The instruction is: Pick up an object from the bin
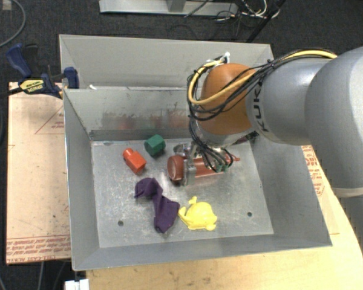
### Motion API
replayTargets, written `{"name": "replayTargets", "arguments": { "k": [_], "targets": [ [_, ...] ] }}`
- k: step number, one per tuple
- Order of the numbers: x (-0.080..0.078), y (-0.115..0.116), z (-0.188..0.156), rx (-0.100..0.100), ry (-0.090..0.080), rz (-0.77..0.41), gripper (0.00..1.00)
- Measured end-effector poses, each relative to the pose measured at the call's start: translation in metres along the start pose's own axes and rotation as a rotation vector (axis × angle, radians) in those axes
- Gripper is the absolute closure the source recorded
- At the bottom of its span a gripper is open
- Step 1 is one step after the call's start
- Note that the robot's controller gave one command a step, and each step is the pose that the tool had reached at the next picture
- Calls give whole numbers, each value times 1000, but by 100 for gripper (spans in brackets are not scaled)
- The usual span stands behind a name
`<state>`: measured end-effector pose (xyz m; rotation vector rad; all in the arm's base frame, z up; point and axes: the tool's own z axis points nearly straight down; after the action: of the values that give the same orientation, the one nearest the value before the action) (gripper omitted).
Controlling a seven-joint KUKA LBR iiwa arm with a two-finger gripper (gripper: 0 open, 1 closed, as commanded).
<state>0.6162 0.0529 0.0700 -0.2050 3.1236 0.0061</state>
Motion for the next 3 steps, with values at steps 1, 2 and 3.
{"name": "replayTargets", "arguments": {
  "k": [1,2,3],
  "targets": [
    [-7,5,-127,-1,-4,-47,100],
    [-7,5,-127,-1,-3,-46,100],
    [-5,5,-132,-1,5,-50,100]
  ]
}}
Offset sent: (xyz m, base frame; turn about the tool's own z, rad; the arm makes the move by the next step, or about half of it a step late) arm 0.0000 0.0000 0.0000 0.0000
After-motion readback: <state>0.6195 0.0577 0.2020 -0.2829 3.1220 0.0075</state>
